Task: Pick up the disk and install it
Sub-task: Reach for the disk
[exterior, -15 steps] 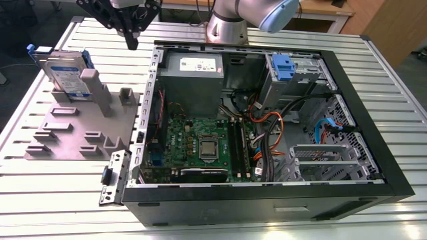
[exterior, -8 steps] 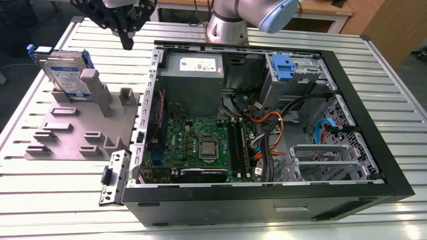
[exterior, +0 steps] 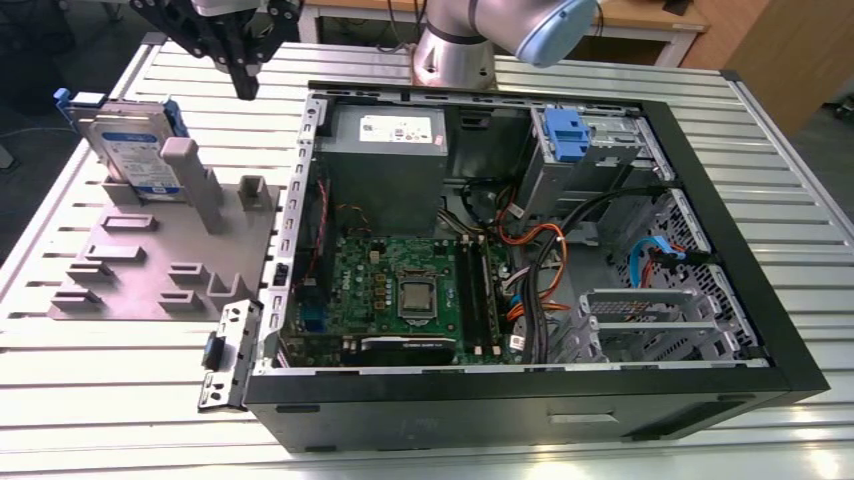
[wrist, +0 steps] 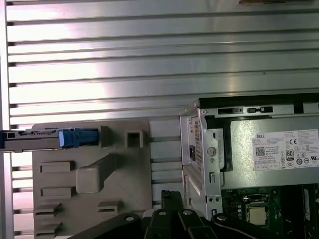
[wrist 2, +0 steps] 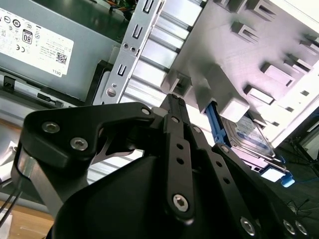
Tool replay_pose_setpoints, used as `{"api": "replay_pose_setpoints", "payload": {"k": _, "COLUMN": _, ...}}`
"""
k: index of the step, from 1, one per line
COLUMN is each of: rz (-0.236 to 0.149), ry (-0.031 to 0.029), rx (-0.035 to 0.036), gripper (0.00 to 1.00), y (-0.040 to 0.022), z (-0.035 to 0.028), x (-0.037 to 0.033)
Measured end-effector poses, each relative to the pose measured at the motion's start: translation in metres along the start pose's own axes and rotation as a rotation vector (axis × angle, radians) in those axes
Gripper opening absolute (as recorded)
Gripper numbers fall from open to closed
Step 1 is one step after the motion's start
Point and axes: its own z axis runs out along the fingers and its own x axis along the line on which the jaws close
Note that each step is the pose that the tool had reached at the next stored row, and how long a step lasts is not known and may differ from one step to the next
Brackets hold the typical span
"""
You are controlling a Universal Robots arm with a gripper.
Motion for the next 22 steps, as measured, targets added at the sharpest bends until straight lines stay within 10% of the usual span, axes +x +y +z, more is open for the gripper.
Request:
{"api": "replay_pose_setpoints", "payload": {"k": 19, "rz": 0.0, "ry": 0.0005, "rx": 0.0, "gripper": 0.11, "y": -0.0004, "z": 0.0003, "x": 0.0046}}
{"api": "replay_pose_setpoints", "payload": {"k": 22, "rz": 0.0, "ry": 0.0076, "rx": 0.0007, "gripper": 0.11, "y": -0.0004, "z": 0.0004, "x": 0.0058}}
